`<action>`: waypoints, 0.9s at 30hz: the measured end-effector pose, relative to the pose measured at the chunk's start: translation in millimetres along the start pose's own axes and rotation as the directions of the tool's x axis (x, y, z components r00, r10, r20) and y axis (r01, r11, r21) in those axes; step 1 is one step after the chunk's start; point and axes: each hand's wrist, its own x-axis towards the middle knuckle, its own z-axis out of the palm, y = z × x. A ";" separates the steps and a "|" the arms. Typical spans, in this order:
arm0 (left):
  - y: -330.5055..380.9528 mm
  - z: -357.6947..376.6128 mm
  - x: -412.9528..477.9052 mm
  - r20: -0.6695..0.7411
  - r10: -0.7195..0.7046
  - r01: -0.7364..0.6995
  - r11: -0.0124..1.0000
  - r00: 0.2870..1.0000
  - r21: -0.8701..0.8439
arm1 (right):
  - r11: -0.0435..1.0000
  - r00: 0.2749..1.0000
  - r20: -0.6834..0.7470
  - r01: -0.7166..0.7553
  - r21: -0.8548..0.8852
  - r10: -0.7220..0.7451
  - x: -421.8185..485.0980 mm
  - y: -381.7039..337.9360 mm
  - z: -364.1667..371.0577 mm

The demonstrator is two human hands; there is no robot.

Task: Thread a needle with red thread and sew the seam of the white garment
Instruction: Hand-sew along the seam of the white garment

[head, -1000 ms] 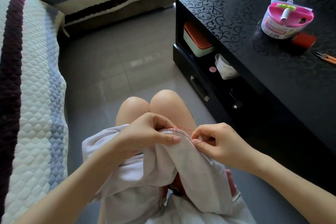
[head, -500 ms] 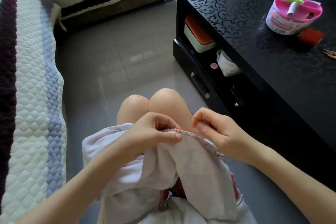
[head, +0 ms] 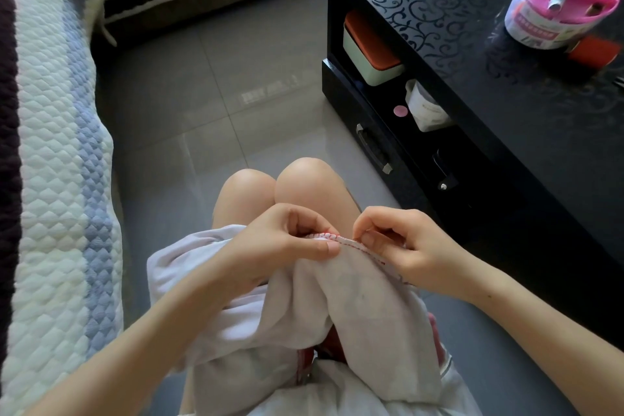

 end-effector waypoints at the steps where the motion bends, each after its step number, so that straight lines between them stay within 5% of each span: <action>1: 0.2 0.0 0.5 0.003 -0.003 0.003 1.000 1.000 -0.009 | 1.000 1.000 0.000 0.002 0.022 -0.002 0.8 0.1 0.2; 13: 4.4 4.8 -1.7 0.105 -0.045 0.060 0.989 0.993 -0.138 | 0.965 0.997 0.057 0.037 0.260 -0.053 4.2 -6.7 4.7; 19: 5.2 4.5 -4.2 0.085 0.004 0.010 0.987 0.996 -0.159 | 0.986 1.000 -0.007 0.003 0.169 -0.002 0.9 1.3 0.9; 27: 3.6 8.2 -5.5 0.009 -0.036 0.037 0.984 0.999 -0.174 | 0.978 0.984 -0.111 0.154 0.141 -0.139 -0.9 -5.9 5.1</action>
